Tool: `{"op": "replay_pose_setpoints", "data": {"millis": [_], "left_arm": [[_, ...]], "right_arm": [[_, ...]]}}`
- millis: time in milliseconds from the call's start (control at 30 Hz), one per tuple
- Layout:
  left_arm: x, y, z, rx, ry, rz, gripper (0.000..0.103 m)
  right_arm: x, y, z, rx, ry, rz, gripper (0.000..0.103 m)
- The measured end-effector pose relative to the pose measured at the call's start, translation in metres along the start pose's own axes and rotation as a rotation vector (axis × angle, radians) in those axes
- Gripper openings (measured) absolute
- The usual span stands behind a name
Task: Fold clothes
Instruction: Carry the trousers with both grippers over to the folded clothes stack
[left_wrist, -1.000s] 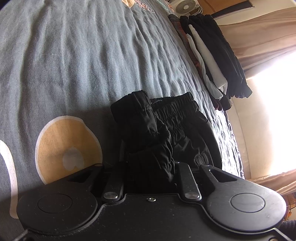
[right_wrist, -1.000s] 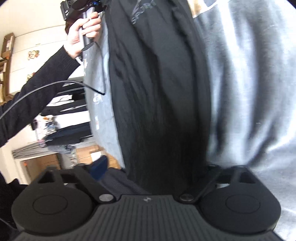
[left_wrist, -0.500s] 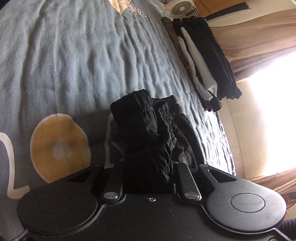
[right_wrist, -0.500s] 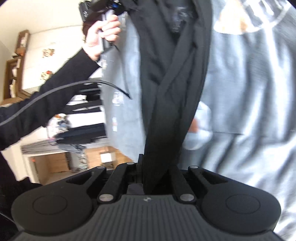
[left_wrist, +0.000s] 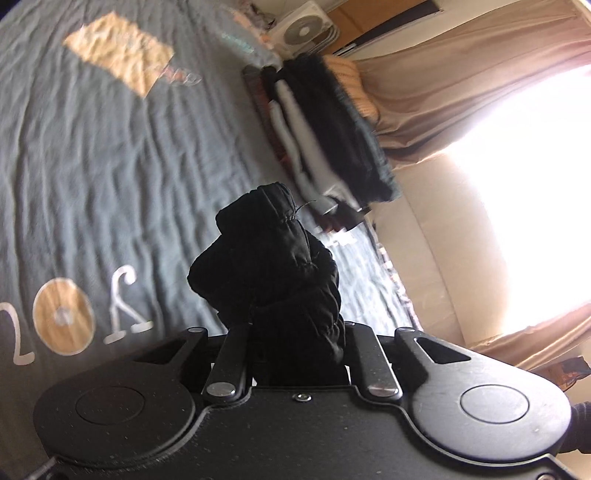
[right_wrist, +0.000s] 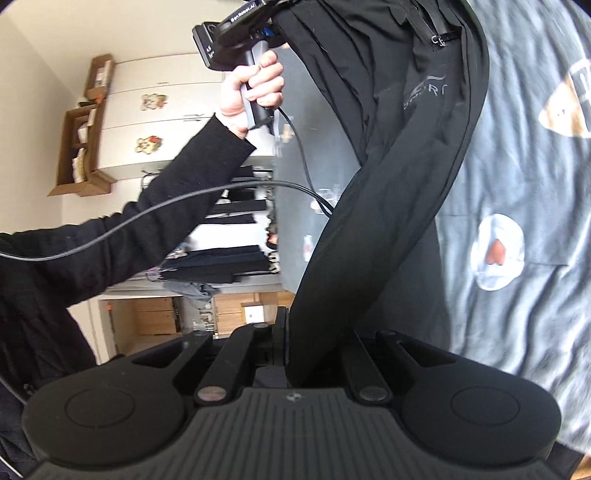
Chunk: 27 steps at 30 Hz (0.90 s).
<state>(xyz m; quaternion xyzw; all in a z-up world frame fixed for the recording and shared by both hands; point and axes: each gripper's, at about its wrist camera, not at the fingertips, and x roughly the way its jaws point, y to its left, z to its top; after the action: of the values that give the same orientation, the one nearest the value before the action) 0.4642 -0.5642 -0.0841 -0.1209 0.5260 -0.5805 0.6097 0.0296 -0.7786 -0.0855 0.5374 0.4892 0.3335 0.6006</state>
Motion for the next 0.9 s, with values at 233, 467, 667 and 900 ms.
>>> {"op": "replay_pose_setpoints", "data": {"millis": [233, 467, 667, 900], "left_arm": [[-0.036, -0.113, 0.026, 0.070, -0.090, 0.020, 0.015], [-0.042, -0.242, 0.067, 0.126, -0.166, 0.074, 0.015], [-0.022, -0.330, 0.117, 0.196, -0.211, 0.107, 0.015], [0.020, -0.389, 0.158, 0.289, -0.233, 0.078, 0.015]], "right_arm": [[-0.047, 0.058, -0.012, -0.093, -0.005, -0.008, 0.004], [-0.135, 0.123, -0.014, -0.215, -0.032, -0.021, 0.004], [-0.214, 0.157, -0.008, -0.293, -0.046, -0.026, 0.004], [-0.276, 0.182, 0.002, -0.349, -0.105, -0.093, 0.004]]}}
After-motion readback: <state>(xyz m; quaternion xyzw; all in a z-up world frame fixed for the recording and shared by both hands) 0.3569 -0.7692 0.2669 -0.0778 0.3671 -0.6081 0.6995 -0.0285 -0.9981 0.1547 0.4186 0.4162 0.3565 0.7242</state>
